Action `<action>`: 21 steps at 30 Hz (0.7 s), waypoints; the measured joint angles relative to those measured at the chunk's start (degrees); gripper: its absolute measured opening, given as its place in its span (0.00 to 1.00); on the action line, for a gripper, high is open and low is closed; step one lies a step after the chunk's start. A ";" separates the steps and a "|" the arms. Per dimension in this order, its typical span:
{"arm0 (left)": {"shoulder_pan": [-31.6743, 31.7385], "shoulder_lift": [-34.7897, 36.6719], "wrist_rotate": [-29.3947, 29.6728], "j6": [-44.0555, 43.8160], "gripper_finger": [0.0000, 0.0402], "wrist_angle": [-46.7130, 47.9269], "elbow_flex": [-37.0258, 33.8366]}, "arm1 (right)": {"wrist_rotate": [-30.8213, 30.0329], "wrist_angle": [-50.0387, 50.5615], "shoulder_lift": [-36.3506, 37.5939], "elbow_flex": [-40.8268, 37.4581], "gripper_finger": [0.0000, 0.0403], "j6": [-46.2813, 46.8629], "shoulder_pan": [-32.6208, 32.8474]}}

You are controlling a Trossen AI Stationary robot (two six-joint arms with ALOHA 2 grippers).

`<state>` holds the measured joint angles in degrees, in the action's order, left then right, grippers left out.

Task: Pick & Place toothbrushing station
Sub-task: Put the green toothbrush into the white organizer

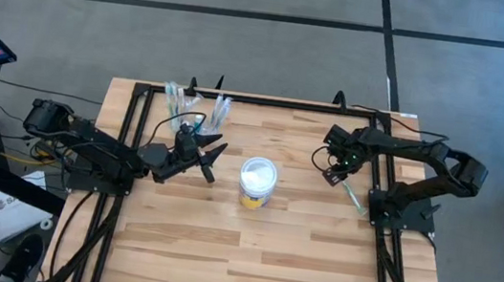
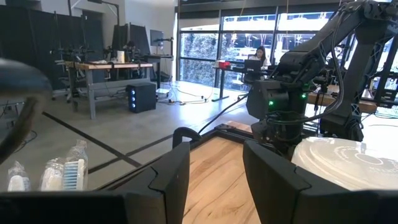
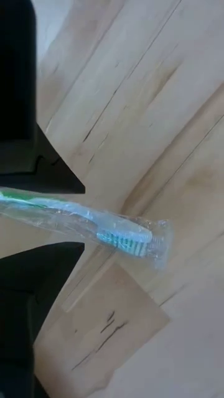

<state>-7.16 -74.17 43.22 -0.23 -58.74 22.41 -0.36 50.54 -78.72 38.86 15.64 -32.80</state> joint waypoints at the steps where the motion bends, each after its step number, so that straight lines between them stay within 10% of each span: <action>1: 0.00 0.00 0.00 0.00 0.36 0.02 0.00 | 0.14 -0.20 0.00 -0.17 0.31 -0.02 0.00; 21: 0.11 0.00 0.00 -0.02 0.36 0.04 0.00 | 0.35 -5.43 -2.74 -2.69 0.31 1.36 1.19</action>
<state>-7.05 -74.17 43.22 -0.25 -58.70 22.41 -0.01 45.11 -81.46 36.16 16.99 -31.61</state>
